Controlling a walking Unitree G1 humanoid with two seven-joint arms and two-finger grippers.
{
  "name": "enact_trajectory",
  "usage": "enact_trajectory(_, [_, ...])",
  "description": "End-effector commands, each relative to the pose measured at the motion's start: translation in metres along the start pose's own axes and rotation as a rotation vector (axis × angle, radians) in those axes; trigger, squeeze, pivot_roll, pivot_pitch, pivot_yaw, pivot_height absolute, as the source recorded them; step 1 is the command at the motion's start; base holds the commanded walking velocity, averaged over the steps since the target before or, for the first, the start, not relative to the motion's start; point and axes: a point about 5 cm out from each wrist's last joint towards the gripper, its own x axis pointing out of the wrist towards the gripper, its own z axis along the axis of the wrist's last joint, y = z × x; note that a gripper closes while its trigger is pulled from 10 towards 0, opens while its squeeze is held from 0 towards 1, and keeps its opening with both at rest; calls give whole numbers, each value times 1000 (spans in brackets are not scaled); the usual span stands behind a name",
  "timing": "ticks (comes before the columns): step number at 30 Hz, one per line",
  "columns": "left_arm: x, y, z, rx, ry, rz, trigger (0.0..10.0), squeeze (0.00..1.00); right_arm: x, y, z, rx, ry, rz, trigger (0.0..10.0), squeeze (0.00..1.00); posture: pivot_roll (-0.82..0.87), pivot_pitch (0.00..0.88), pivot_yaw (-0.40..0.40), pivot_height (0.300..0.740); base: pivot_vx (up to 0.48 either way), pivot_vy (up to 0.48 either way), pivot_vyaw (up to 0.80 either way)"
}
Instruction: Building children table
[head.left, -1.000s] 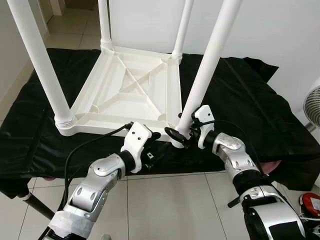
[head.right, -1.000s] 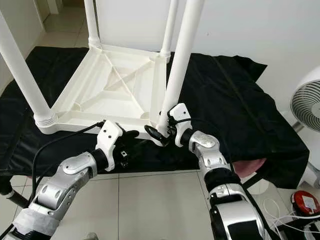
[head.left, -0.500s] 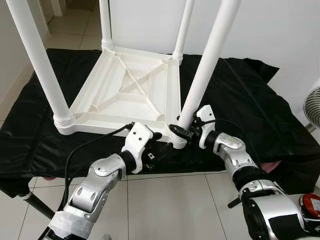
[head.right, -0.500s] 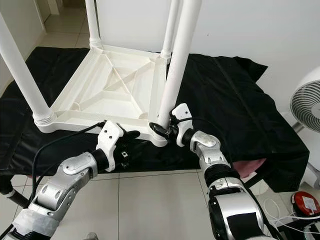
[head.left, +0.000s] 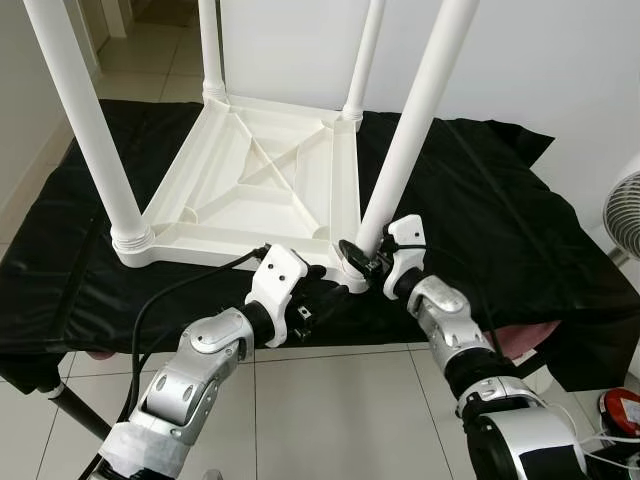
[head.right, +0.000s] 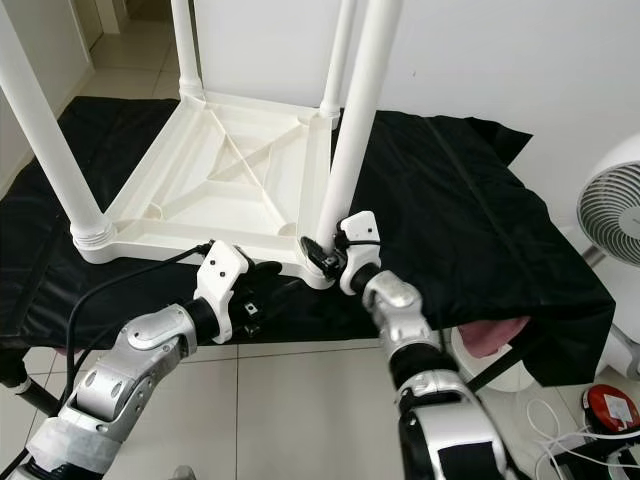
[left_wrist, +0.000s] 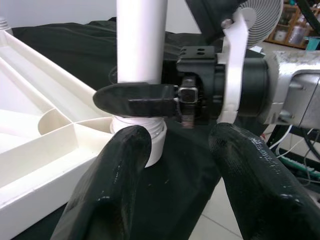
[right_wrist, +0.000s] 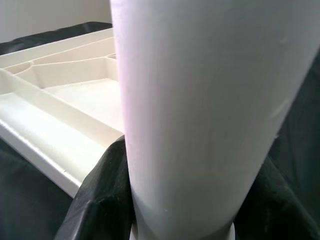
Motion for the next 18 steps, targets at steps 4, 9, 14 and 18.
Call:
enact_trajectory(4, [-1, -3, -1, -8, 8, -34, 10000, 0, -5, 0, -9, 33, 41, -154, 10000, 0, 38, 0, -81, 740, 0, 0, 0])
enact_trajectory(9, [-1, -3, -1, -9, 12, -37, 10000, 0, -9, 10, -8, 54, 31, -310, 10000, 0, 37, 0, -79, 740, 0, 0, 0])
enact_trajectory(14, [-1, -3, -2, -13, 14, -42, 10000, 0, -16, 24, -10, 79, 54, -463, 10000, 0, 35, 0, -78, 740, 0, 0, 0])
enact_trajectory(18, [0, -4, -2, -17, 15, -47, 10000, 0, -17, 29, -7, 80, 61, -471, 10000, 0, 29, 0, -79, 740, 0, 0, 0])
